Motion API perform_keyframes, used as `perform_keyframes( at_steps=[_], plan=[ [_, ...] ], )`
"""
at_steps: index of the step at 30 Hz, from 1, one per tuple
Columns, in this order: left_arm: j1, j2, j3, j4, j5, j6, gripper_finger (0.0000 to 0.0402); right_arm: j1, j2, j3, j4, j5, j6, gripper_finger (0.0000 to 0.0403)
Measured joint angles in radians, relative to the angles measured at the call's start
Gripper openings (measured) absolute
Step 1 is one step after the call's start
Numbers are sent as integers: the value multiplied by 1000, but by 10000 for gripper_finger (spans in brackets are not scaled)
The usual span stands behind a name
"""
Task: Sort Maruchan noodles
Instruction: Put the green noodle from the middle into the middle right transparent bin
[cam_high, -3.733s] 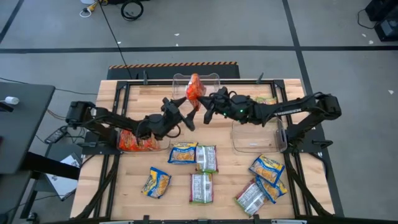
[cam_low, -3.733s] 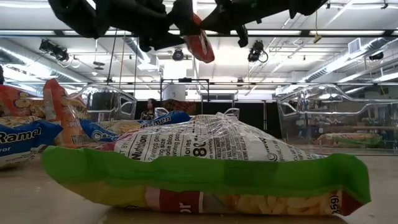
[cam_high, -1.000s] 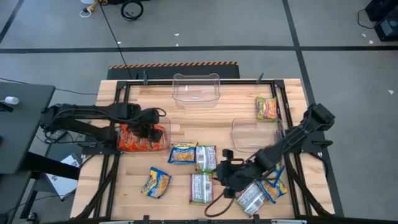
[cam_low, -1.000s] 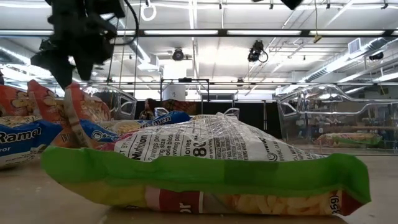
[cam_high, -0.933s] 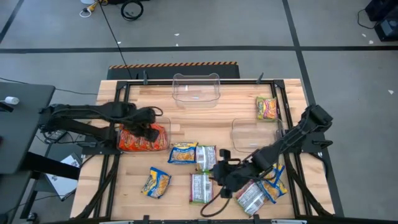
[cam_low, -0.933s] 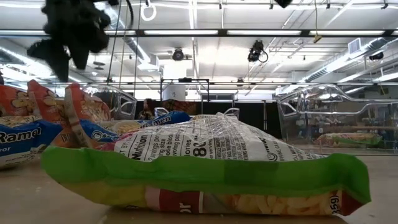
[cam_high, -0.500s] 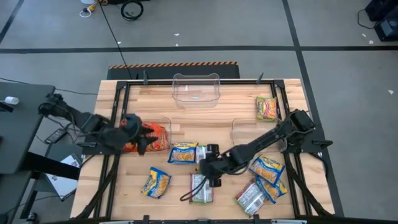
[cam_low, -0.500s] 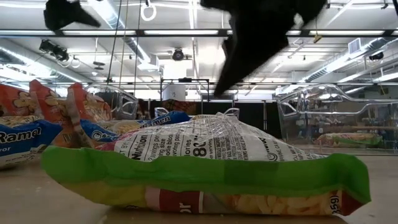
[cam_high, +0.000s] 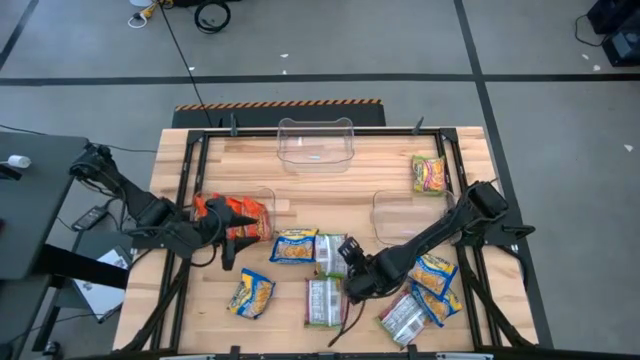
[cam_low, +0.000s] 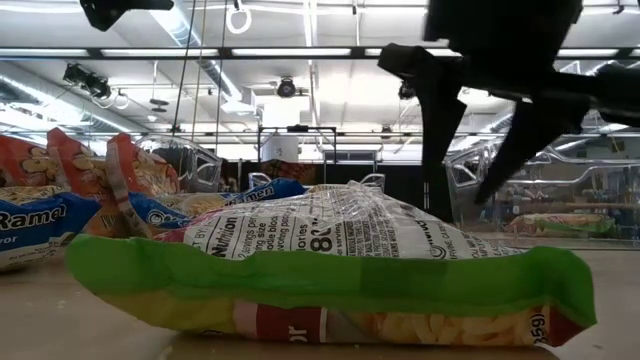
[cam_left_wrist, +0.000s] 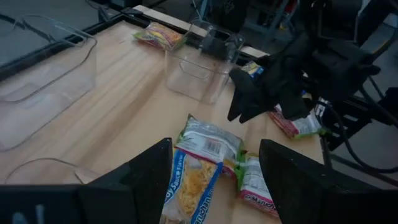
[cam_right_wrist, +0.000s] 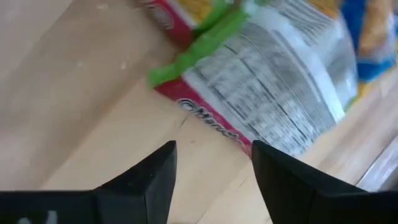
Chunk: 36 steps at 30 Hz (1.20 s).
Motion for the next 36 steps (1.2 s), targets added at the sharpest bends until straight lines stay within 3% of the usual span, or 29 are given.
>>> perform_keyframes(
  at_steps=[2,5,7,12,20,24,29,36],
  plan=[
    [0,0,0,-1,-7,24,243,7,0,-18,-11,40,-66,223],
    [1,0,0,-13,-16,33,243,23,0,-40,22,207,-131,230],
    [1,0,0,-37,-15,23,243,35,-1,-56,56,258,-192,229],
    [-13,0,0,-65,-4,24,243,67,-1,-129,176,231,-282,224],
    [-43,0,0,-81,1,24,243,101,-1,-277,383,322,-300,224],
    [-71,6,0,-79,-10,26,243,100,-1,-359,558,390,-395,224],
    [-93,33,0,-76,-109,35,243,87,-3,-412,761,387,-486,225],
    [-93,40,0,-68,-114,23,243,42,-1,-413,854,315,-461,209]
  ],
)
